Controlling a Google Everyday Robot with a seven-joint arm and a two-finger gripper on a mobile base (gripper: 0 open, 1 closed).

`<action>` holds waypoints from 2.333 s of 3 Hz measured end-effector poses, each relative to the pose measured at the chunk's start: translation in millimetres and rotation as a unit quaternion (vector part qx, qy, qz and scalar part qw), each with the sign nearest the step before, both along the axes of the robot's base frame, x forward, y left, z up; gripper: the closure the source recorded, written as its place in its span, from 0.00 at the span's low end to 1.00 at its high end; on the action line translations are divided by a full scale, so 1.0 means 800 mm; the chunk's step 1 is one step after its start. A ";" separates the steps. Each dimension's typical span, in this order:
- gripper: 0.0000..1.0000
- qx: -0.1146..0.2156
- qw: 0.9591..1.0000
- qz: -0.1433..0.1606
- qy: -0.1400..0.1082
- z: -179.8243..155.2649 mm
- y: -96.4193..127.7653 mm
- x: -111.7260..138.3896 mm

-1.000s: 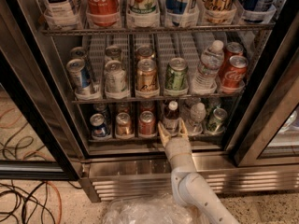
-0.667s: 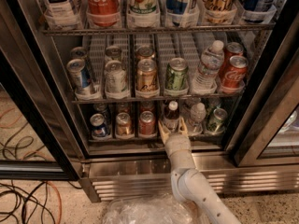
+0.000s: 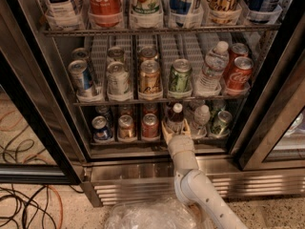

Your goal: Pick blue plastic bottle from bottom shelf of fridge

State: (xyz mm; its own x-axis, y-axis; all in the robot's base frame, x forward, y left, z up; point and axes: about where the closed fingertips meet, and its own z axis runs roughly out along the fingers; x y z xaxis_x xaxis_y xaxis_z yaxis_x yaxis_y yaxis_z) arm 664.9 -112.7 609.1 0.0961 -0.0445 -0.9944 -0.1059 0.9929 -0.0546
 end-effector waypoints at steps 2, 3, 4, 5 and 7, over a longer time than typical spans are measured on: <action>1.00 0.000 1.000 0.000 0.000 0.000 0.000 0.000; 1.00 0.002 1.000 -0.003 -0.002 -0.001 0.000 0.000; 1.00 0.007 1.000 -0.007 -0.017 -0.001 0.000 -0.003; 1.00 0.009 0.999 -0.010 -0.044 0.004 0.001 -0.003; 1.00 -0.021 0.997 0.010 -0.070 0.044 0.007 -0.012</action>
Offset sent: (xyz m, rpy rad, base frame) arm 0.0000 0.0000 0.0000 0.0000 0.0000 0.0000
